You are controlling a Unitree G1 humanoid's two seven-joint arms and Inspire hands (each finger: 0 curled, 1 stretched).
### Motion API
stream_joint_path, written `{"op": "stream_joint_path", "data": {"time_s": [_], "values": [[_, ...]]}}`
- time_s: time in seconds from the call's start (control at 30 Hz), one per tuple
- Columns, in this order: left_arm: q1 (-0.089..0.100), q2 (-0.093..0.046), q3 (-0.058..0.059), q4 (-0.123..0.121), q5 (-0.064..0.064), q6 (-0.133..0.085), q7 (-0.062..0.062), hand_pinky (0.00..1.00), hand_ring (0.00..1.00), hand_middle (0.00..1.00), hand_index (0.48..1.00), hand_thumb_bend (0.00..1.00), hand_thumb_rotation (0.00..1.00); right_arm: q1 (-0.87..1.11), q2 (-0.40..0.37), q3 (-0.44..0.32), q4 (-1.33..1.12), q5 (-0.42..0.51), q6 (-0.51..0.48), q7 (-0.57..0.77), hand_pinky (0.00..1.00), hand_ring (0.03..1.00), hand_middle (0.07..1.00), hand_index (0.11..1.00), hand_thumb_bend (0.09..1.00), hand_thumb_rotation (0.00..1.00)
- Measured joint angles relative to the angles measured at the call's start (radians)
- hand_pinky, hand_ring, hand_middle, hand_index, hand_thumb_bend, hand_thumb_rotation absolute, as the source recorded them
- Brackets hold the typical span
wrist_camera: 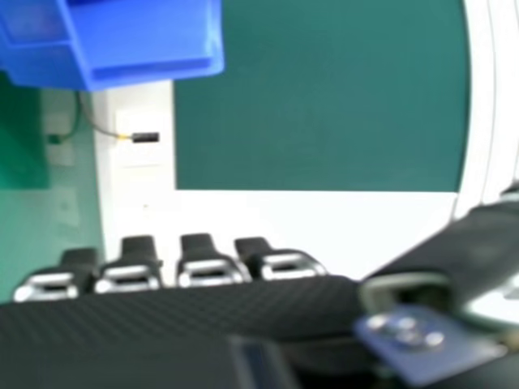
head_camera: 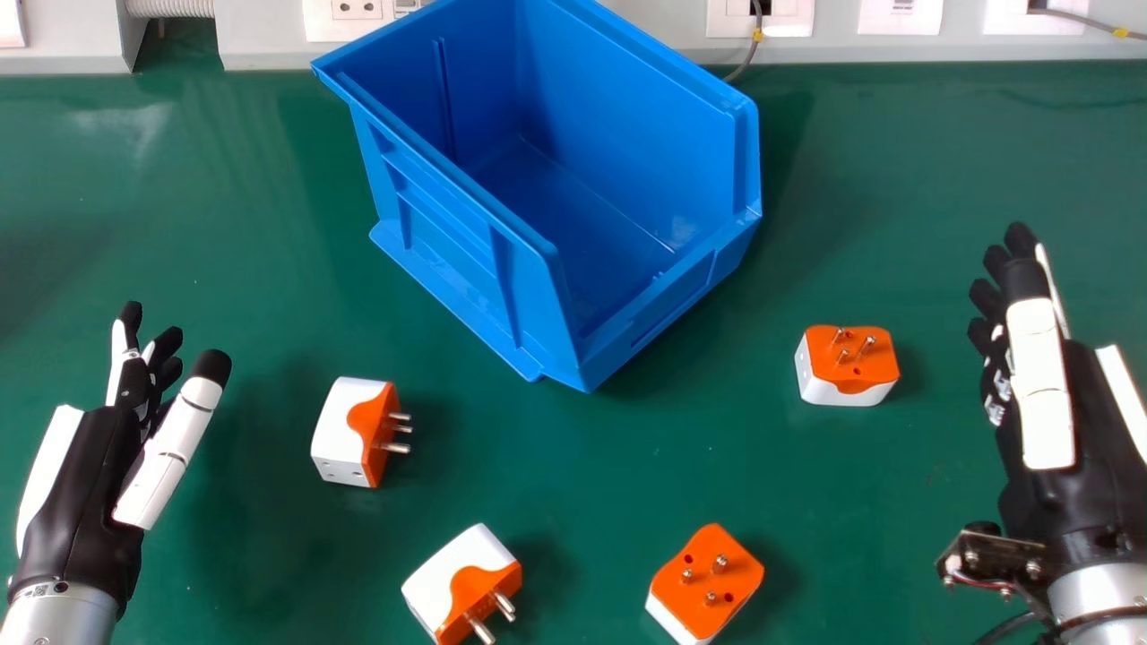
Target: Pick all objects and put in blue box
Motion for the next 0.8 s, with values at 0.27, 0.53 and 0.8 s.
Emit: {"op": "stream_joint_path", "data": {"time_s": [0.27, 0.53, 0.8], "values": [[0.0, 0.0, -0.002, -0.001, 0.0, 0.003, 0.001, 0.94, 0.98, 0.98, 0.996, 0.62, 0.85, -0.001, 0.0, 0.001, 0.024, -0.004, -0.023, -0.006, 1.0, 1.0, 1.0, 1.0, 0.481, 1.0], [-0.001, 0.0, -0.003, 0.0, 0.001, 0.003, 0.003, 0.94, 0.98, 0.98, 0.997, 0.63, 0.85, -0.002, -0.01, 0.0, 0.024, -0.002, -0.023, -0.001, 1.0, 1.0, 1.0, 1.0, 0.476, 1.0], [-0.028, -0.006, -0.004, 0.031, -0.002, 0.0, 0.011, 0.94, 0.98, 0.99, 0.998, 0.61, 0.91, -0.03, -0.024, 0.0, 0.066, -0.008, -0.035, 0.0, 1.0, 1.0, 1.0, 1.0, 0.478, 1.0]]}}
